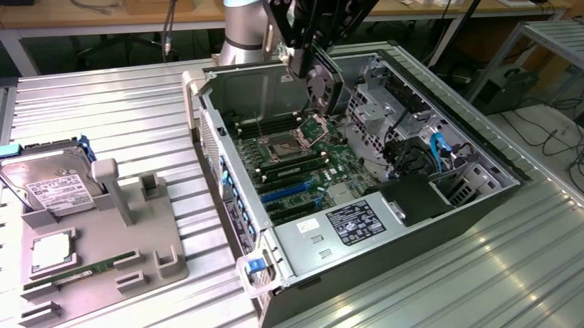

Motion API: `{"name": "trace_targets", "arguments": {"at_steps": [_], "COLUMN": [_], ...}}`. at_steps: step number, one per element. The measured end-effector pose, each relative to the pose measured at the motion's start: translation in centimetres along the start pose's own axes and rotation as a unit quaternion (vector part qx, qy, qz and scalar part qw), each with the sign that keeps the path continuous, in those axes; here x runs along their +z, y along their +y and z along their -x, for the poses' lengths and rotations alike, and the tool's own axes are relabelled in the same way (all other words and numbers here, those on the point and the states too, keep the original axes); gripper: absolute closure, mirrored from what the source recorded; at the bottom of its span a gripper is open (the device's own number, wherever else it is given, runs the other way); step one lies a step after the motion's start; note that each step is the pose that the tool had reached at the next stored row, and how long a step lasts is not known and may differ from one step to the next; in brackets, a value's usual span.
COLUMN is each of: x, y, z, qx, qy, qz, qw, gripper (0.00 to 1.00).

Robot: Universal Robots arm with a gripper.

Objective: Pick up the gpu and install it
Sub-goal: 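Pick up the gpu and move the gpu toward the slot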

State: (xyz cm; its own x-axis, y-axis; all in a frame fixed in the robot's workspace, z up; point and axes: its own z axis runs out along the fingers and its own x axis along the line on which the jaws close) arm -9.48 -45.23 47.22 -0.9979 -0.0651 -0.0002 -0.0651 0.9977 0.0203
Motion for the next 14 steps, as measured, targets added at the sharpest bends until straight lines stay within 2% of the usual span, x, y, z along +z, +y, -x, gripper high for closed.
{"name": "trace_targets", "arguments": {"at_steps": [8, 14], "x": [0.18, 0.33], "y": [-0.14, -0.28], "z": [2.2, 4.2], "qx": [0.002, 0.002], "qy": [-0.0011, -0.0039], "qz": [-0.0001, -0.0003], "qw": [1.0000, 1.0000], "gripper": [0.73, 0.73]}}
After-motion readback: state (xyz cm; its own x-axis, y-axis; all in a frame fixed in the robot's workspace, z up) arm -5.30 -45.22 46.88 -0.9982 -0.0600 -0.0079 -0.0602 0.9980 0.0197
